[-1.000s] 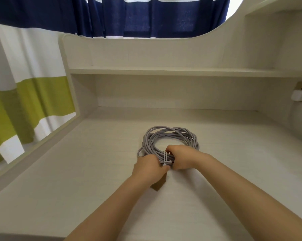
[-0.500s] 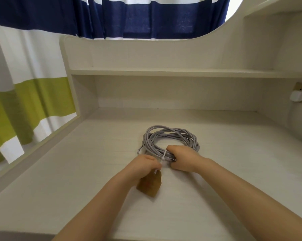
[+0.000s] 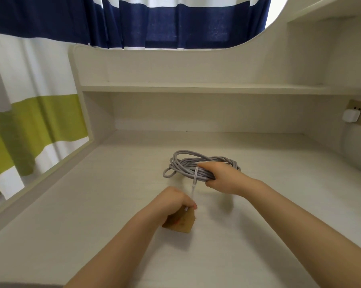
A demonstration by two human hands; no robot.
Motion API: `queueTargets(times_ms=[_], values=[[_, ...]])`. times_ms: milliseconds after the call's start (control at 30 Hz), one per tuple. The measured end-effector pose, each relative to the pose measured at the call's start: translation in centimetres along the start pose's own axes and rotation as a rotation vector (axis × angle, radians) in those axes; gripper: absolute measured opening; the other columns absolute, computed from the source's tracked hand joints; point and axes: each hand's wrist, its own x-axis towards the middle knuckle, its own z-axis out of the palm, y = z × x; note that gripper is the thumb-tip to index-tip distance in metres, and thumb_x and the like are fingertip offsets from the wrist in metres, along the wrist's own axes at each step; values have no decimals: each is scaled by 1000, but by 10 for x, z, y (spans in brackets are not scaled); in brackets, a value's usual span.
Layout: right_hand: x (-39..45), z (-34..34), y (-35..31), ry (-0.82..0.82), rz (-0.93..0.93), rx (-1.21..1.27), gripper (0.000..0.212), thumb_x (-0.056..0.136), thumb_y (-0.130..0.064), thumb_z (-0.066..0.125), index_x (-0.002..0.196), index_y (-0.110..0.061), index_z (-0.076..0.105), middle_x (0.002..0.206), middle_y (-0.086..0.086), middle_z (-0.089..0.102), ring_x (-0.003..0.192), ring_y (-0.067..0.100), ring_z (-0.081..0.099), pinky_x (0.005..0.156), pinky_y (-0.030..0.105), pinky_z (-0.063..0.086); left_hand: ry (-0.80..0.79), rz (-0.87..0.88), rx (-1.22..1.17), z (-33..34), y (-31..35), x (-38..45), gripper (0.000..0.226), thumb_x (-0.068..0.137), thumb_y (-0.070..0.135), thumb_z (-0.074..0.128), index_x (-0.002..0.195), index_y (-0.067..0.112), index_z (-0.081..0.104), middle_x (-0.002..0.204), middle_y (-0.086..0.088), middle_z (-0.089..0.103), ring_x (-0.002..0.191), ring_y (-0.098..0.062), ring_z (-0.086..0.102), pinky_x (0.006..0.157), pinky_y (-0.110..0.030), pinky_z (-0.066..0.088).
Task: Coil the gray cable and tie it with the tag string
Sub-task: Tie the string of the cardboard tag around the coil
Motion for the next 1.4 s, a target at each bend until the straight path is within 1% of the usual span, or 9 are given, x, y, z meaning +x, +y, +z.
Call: queueTargets(times_ms=[67, 300, 433, 733, 867, 967, 1067, 1200, 1400], values=[[2, 4, 6, -27, 26, -80, 18, 77, -7, 53, 95, -7, 55, 97, 11, 62, 91, 29, 56, 79, 41, 47, -42, 80, 57, 0, 4, -7, 13, 79, 16, 62, 76, 12, 73, 59, 8, 59, 65, -12, 48, 49, -15, 40], [11, 28, 20, -22, 94, -204, 29, 84, -11, 50, 112, -6, 53, 109, 14, 55, 103, 32, 51, 85, 40, 43, 52, 287, 170, -2, 14, -8, 19, 84, 20, 56, 75, 19, 74, 64, 10, 53, 59, -4, 46, 49, -18, 37], [17, 36, 25, 12, 116, -205, 12, 84, -9, 47, 95, -7, 50, 101, 16, 51, 96, 33, 51, 71, 35, 37, 91, 410, 17, 4, 11, -4, 20, 85, 18, 57, 71, 17, 72, 59, 6, 53, 46, 2, 46, 40, -7, 35], [21, 42, 32, 20, 153, -258, 8, 86, -14, 48, 93, -13, 52, 101, 11, 53, 99, 32, 52, 70, 34, 36, -46, 346, -122, 11, -1, 2, 21, 89, 11, 53, 88, 25, 68, 73, 8, 60, 65, -4, 54, 67, -18, 45], [12, 38, 28, -48, 159, -225, 52, 83, -21, 55, 133, -17, 40, 122, 10, 50, 117, 29, 45, 93, 37, 42, -84, 307, -151, 10, -5, 4, 28, 87, 4, 53, 109, 15, 66, 77, 6, 61, 70, -6, 55, 76, -22, 46], [-4, 35, 15, 122, 137, -63, 59, 81, -17, 56, 137, -17, 38, 131, 5, 49, 124, 22, 42, 100, 34, 38, -71, 276, -166, 9, -12, 6, 23, 85, 5, 57, 102, 16, 68, 78, 3, 64, 76, -13, 59, 83, -31, 50], [-22, 36, -7, 382, 236, 144, 22, 83, -18, 53, 102, -15, 64, 91, 0, 64, 87, 17, 58, 77, 32, 47, -64, 256, -195, 9, -17, 7, 23, 81, 5, 64, 102, 12, 67, 78, 0, 66, 77, -15, 61, 79, -30, 52], [-35, 38, -29, 70, 493, 685, 19, 80, -19, 60, 63, -12, 63, 53, 2, 59, 41, 11, 55, 43, 21, 48, -118, 257, -237, 9, -21, 6, 20, 77, 1, 67, 70, 20, 71, 55, 9, 67, 56, -4, 62, 56, -17, 49], [-39, 35, -28, -134, 571, 1046, 12, 83, -13, 59, 74, -8, 64, 61, 6, 64, 46, 13, 62, 46, 21, 50, -89, 234, -219, 5, -24, 4, 13, 73, 9, 73, 62, 15, 69, 46, 6, 63, 44, -5, 56, 48, -16, 45]])
